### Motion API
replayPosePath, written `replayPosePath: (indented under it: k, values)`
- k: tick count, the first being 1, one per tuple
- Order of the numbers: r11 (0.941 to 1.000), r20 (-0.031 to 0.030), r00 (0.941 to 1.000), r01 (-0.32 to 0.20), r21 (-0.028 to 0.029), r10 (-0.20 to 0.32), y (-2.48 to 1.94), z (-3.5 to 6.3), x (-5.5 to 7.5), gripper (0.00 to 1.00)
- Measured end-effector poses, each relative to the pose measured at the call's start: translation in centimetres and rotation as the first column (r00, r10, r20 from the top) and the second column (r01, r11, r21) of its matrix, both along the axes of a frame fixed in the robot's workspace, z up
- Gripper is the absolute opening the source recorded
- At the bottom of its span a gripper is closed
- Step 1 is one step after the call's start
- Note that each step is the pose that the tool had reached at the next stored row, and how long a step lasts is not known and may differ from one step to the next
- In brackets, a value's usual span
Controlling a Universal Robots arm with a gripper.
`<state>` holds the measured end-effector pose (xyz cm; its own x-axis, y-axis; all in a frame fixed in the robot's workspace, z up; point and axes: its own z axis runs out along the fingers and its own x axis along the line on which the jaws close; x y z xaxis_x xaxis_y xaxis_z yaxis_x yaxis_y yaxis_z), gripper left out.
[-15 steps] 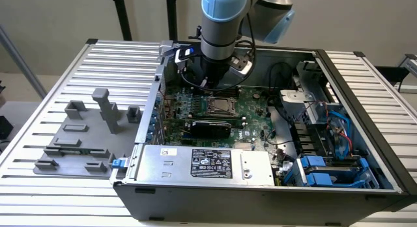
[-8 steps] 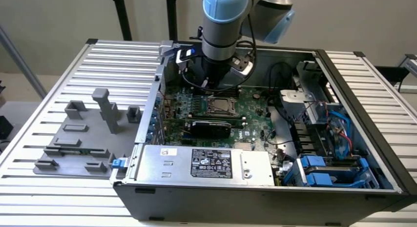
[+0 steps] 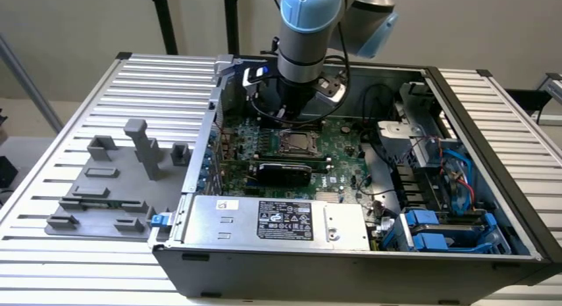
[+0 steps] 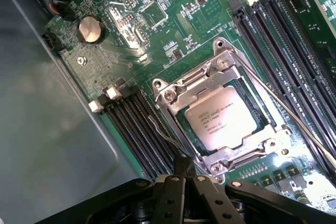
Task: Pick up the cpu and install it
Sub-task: 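Install the first cpu locking lever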
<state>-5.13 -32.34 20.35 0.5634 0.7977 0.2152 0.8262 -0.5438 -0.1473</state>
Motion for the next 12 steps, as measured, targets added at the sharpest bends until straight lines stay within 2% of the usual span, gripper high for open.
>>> replayPosePath:
  k: [8,12]
  values:
    - [1.0,0.0,1.0,0.0,0.0,0.0,0.0,-0.14,1.05,0.11]
    - [1.0,0.0001,1.0,0.0,0.0,0.0,0.0,-0.14,1.11,0.11]
